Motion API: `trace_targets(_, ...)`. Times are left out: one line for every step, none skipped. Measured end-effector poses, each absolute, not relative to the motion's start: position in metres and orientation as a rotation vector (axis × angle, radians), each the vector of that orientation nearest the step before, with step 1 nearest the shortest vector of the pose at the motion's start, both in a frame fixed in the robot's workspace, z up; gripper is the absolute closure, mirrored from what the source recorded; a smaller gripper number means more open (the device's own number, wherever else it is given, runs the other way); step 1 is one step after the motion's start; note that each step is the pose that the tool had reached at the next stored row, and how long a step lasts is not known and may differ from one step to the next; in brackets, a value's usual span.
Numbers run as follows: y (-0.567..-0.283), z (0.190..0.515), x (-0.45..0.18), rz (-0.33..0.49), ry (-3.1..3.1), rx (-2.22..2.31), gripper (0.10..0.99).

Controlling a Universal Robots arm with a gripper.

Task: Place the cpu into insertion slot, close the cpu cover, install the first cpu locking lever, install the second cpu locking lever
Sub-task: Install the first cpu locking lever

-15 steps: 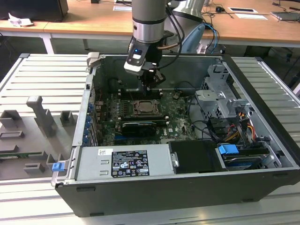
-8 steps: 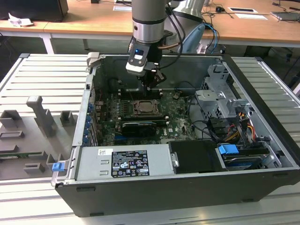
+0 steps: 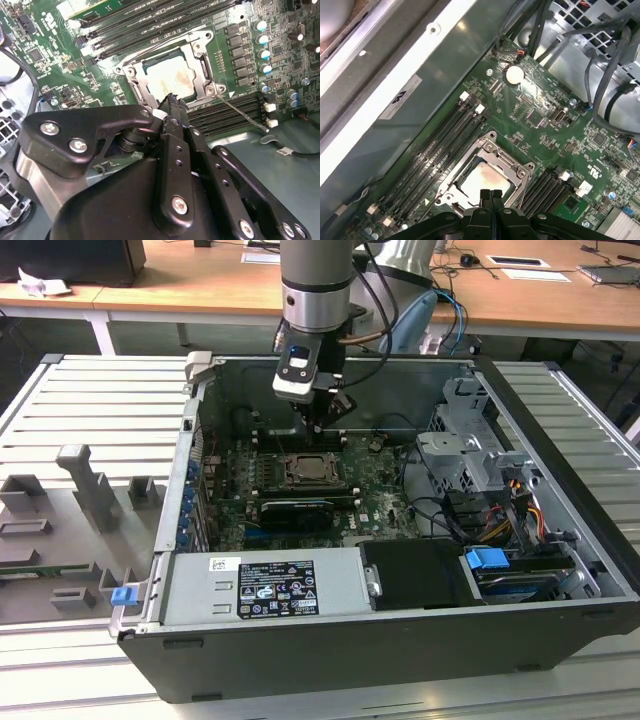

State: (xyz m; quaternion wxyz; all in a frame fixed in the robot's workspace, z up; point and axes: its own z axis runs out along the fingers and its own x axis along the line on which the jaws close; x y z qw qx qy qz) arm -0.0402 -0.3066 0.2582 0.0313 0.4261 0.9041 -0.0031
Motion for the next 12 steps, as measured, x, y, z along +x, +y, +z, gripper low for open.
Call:
trace_targets(-0.3066,0.2583,-0.0403,-0.009,2.790,1.303,0.980)
trace_targets(-0.3066,0.2582,-0.0403,-0.009,2.796,1.290,0.980)
trace_targets(-0.3067,0.2583,-0.0403,-0.008,2.800,1.281,0.980)
trace_targets(-0.3067,0.2583,-0.0405,-0.008,2.810,1.258,0.980)
trace_targets(-0.3067,0.2582,-0.0405,-0.007,2.819,1.238,0.980)
trace_targets(-0.3067,0.2583,-0.0405,-0.006,2.834,1.203,0.980)
trace_targets(-0.3067,0.2583,-0.0405,-0.005,2.845,1.177,0.980)
trace_targets(-0.3067,0.2582,-0.0405,-0.004,2.855,1.151,0.980)
trace_targets(-0.3067,0.2581,-0.0405,-0.003,2.869,1.116,0.980)
trace_targets(-0.3067,0.2581,-0.0405,-0.002,2.879,1.091,0.980)
trace_targets(-0.3067,0.2580,-0.0405,0.000,2.895,1.048,0.980)
trace_targets(-0.3067,0.2580,-0.0405,0.001,2.905,1.020,0.980)
